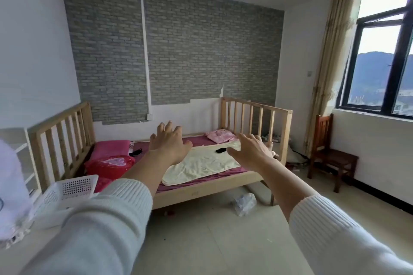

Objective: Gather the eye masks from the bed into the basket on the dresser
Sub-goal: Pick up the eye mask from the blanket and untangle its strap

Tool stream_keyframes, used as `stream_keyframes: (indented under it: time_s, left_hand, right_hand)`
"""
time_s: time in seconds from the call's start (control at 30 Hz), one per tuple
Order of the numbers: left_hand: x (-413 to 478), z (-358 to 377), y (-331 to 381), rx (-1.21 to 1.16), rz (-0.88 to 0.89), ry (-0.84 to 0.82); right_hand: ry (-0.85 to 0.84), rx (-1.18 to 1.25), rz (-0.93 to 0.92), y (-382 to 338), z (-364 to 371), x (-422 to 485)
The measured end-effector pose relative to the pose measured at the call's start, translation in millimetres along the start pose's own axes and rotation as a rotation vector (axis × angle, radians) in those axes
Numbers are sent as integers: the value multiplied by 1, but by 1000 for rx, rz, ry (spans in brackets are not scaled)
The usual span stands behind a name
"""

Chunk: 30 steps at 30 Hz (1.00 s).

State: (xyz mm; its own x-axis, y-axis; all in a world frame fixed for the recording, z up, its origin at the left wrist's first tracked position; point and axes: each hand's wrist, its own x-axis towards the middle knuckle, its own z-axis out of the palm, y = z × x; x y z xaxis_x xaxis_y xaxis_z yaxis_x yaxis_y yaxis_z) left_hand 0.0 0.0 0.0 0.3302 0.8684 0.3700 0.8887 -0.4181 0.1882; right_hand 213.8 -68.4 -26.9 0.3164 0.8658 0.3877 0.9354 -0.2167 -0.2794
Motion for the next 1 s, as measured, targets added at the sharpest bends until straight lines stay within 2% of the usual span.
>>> stream_keyframes:
  time_s: [0.3,0.53,1.0]
  left_hand:
    - [47,28,-14,59,30,8]
    - [116,70,-6,54,34,-45]
    - [376,189,49,7,53,-14]
  right_hand:
    - [16,-17,13,4,31,43]
    - [13,-32,19,32,57,107]
    - [-1,-60,14,130,129,364]
